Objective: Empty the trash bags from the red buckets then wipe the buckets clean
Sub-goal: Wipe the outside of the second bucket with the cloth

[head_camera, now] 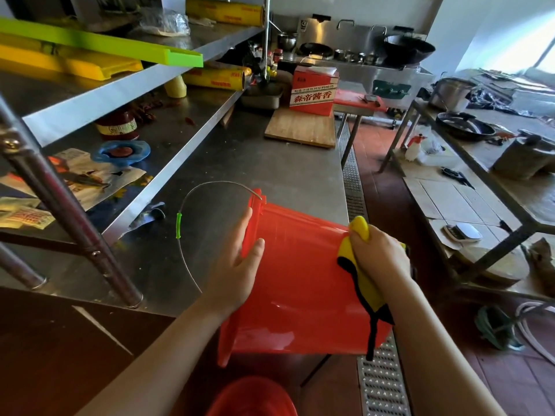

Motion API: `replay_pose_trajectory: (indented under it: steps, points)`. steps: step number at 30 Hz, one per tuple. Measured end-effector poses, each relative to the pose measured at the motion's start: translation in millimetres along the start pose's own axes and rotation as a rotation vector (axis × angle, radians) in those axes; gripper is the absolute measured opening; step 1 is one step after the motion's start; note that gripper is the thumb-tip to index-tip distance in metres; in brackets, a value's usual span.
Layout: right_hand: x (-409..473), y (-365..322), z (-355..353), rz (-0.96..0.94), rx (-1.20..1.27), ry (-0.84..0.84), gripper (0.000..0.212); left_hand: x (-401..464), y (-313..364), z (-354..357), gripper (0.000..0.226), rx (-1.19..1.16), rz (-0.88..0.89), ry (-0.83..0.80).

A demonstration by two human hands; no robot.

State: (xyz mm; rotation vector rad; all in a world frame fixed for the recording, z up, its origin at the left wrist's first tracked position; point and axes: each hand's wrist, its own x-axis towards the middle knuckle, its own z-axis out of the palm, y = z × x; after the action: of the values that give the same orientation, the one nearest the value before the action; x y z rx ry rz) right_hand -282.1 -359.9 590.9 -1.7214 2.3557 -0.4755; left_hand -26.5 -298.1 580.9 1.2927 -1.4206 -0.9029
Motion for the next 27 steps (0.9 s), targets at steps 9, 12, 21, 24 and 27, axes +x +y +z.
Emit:
replay_pose_trajectory:
  steps: [9,12,21,24,27]
  points:
    - [8.5,12.1,-0.2,0.104,-0.033,0.012,0.052,-4.4,-0.7,-2.2,0.055,0.009,0.048,-0.014]
    - [4.2,-19.8,3.3,-0.002,-0.105,0.012,0.050,-4.8,-1.5,-2.0,0.052,0.009,0.042,-0.009]
    - [-19.3,-154.2,21.3,-0.402,-0.057,-0.036,0.043,14.3,0.8,-10.9,0.048,-0.081,0.046,0.041]
    - [-18.9,-165.0,23.3,-0.447,-0.015,-0.053,0.046,22.3,-3.4,-29.3,0.044,-0.054,0.027,0.023]
    - [-16.5,-164.5,23.3,-0.473,0.035,-0.061,0.051,31.2,-7.2,-43.2,0.045,0.001,0.019,0.005]
